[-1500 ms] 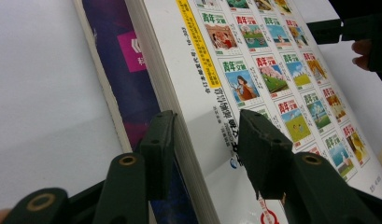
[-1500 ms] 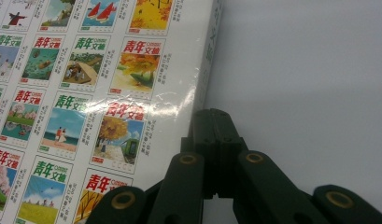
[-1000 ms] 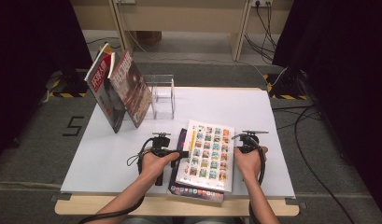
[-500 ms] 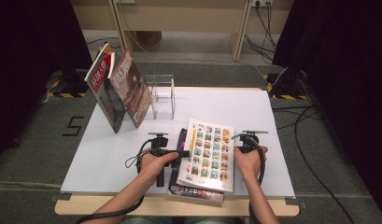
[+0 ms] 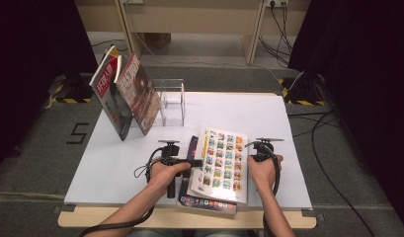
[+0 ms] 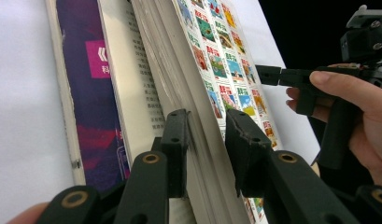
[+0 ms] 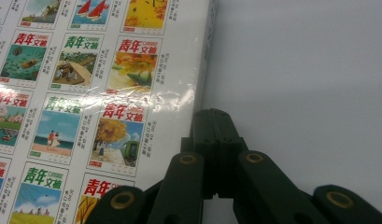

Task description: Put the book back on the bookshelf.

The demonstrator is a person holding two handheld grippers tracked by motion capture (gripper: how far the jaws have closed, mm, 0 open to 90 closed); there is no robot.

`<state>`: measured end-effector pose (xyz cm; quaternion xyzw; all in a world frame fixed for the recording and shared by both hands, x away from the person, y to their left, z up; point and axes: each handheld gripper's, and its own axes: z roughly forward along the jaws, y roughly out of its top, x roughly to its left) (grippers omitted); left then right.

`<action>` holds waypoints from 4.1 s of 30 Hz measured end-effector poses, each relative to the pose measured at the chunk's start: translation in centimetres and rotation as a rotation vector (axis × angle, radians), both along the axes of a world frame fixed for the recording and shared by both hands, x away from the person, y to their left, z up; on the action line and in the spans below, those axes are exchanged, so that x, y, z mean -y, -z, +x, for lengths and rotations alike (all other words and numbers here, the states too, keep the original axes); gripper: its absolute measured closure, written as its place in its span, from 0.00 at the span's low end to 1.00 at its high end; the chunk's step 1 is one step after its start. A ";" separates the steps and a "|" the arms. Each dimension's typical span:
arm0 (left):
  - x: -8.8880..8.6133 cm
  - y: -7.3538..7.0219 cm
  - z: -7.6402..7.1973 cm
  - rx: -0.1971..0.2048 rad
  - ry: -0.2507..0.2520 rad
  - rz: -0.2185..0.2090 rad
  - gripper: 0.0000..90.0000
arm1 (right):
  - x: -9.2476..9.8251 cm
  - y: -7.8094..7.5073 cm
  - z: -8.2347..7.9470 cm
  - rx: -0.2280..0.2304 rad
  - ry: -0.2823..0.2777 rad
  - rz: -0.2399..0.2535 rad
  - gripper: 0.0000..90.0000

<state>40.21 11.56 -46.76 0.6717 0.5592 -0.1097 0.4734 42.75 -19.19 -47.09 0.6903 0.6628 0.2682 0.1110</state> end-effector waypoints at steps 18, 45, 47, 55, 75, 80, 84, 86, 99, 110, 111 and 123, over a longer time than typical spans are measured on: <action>0.4 0.5 -1.0 0.050 0.070 0.049 0.83 | 0.3 -0.1 0.1 0.007 -0.004 0.011 0.95; -0.5 0.6 -1.2 0.084 0.088 0.113 0.83 | 0.8 -0.4 4.9 0.076 -0.039 0.261 0.50; -0.5 0.6 -1.2 0.085 0.088 0.113 0.83 | 0.8 -0.2 5.0 0.063 -0.032 0.268 0.50; -0.5 0.6 -1.2 0.081 0.088 0.114 0.83 | 0.8 0.2 5.3 0.047 -0.027 0.295 0.49; -0.5 0.5 -0.8 0.065 0.105 0.165 0.81 | 1.5 -0.2 5.4 0.038 -0.012 0.349 0.68; -0.8 0.7 -0.7 0.053 0.106 0.160 0.80 | 1.5 -0.8 5.2 0.051 -0.009 0.388 0.72; -0.9 0.8 -0.6 0.051 0.108 0.150 0.80 | 1.5 -0.7 5.3 0.023 -0.005 0.409 0.70; -1.0 0.9 -0.6 0.048 0.108 0.146 0.80 | 1.5 -0.5 5.3 0.013 -0.012 0.415 0.68; -1.4 1.1 -0.4 0.020 0.107 0.147 0.80 | 2.1 -1.1 5.4 -0.017 -0.067 0.532 0.78; -1.4 1.1 -0.4 0.019 0.110 0.149 0.80 | 1.7 -0.9 5.4 -0.055 -0.057 0.525 0.70; -1.4 1.1 -0.4 0.019 0.110 0.149 0.80 | 1.6 -0.9 5.4 -0.060 -0.056 0.525 0.70; -1.4 1.1 -0.3 0.016 0.108 0.148 0.80 | 1.6 -0.8 5.4 -0.066 -0.071 0.517 0.78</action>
